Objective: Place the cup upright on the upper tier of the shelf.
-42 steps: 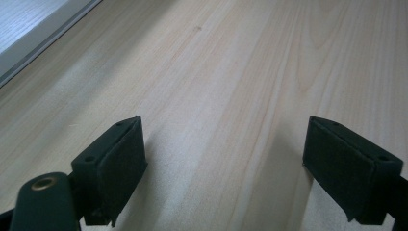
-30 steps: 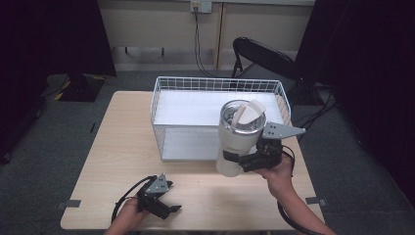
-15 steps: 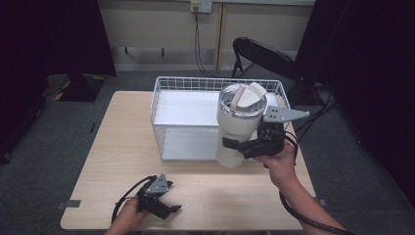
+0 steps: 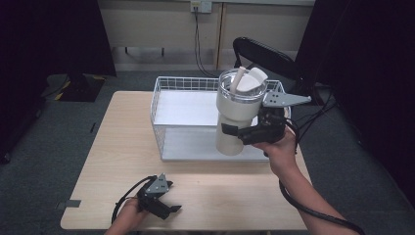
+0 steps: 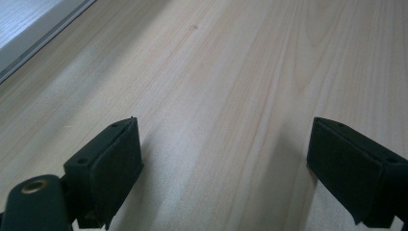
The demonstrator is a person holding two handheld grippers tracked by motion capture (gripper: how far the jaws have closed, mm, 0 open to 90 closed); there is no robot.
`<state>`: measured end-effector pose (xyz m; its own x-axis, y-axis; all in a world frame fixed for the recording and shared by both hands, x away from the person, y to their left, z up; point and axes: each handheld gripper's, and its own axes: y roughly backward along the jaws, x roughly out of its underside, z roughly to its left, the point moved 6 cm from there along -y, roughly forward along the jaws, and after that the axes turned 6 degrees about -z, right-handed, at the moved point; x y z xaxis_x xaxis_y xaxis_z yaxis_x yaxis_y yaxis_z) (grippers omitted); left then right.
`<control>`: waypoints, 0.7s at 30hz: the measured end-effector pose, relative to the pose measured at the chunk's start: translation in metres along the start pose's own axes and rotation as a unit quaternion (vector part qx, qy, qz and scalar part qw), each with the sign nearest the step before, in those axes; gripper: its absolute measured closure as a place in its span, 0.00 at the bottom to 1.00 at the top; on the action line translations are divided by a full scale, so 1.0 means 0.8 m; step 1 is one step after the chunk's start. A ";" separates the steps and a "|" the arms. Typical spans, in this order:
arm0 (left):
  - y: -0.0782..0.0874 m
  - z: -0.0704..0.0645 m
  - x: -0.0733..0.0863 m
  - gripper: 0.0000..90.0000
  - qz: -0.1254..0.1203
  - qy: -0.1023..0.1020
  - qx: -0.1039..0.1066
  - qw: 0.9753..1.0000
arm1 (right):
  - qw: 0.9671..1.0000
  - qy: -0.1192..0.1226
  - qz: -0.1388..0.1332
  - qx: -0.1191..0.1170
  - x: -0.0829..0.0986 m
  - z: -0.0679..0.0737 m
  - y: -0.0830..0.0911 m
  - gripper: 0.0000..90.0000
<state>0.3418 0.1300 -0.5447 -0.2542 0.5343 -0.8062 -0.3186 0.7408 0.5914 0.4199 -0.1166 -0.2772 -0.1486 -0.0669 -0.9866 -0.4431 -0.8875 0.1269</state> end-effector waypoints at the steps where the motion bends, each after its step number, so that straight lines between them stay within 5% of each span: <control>1: 0.000 0.000 0.000 0.13 0.000 0.000 0.000 1.000 | 1.000 0.001 0.000 0.002 -0.002 -0.001 -0.001 0.11; 21: 0.000 0.000 0.000 0.13 0.000 0.000 0.000 1.000 | 0.999 0.016 -0.007 0.041 -0.031 -0.029 -0.026 0.11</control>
<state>0.3417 0.1300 -0.5446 -0.2551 0.5345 -0.8057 -0.3191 0.7401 0.5920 0.4531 -0.1068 -0.2578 -0.1140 -0.0697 -0.9910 -0.5153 -0.8487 0.1190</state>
